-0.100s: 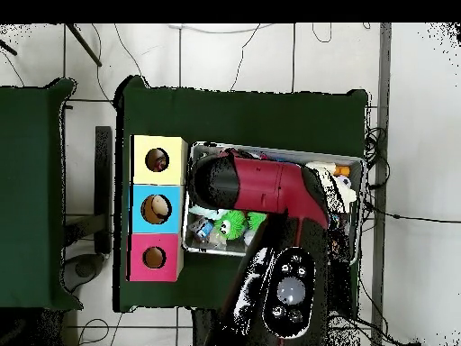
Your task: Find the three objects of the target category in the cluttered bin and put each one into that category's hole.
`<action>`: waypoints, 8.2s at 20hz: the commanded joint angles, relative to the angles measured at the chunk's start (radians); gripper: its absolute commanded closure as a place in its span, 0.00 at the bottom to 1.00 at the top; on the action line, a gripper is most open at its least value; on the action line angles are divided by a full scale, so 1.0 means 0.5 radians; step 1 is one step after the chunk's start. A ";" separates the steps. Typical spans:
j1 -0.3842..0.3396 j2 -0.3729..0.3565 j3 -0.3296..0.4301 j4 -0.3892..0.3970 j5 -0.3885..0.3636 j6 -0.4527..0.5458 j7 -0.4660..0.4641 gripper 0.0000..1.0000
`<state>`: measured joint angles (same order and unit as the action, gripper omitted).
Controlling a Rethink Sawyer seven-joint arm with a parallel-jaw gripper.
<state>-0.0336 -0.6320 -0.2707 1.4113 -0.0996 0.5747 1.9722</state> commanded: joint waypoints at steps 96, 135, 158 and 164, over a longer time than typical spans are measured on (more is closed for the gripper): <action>0.274 0.441 -0.124 0.628 0.008 -1.037 0.421 0.00; 0.289 0.438 -0.128 0.619 0.030 -1.026 0.394 0.00; 0.550 0.773 -0.319 0.395 0.385 -0.973 0.503 0.00; 0.558 0.820 -0.297 0.409 0.502 -1.035 0.450 0.00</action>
<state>0.2476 -0.3077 -0.4855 1.6421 0.0654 0.0224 1.9722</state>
